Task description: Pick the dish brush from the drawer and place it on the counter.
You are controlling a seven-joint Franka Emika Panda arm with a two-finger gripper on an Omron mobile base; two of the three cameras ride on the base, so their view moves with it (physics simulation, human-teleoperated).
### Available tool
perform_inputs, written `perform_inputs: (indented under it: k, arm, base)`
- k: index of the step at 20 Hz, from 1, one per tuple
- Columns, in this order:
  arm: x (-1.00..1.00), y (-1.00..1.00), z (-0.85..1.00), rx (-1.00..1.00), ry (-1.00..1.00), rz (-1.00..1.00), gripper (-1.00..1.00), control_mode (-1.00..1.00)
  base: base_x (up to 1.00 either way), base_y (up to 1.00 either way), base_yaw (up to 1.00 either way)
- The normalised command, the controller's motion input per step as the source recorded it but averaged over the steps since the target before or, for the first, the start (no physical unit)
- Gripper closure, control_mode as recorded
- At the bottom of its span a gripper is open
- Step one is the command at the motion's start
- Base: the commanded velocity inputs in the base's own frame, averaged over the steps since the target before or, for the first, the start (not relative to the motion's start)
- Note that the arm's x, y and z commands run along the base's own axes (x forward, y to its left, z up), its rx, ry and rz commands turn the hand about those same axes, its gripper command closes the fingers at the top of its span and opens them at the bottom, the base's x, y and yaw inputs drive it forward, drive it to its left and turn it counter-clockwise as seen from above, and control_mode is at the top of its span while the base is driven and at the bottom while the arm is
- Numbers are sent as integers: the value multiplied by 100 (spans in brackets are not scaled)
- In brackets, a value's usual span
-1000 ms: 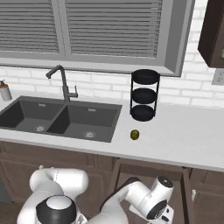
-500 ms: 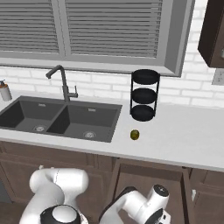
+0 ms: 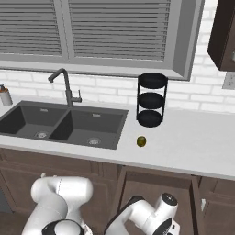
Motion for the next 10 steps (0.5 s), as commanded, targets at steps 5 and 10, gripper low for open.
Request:
perform_inputs:
  k: [5,10]
  arm:
    - [0,0,3,0,0,0,100,-100]
    - [6,-7,72,0,0,0,100,-100]
  base:
    - [0,0,0]
    - [0,0,0]
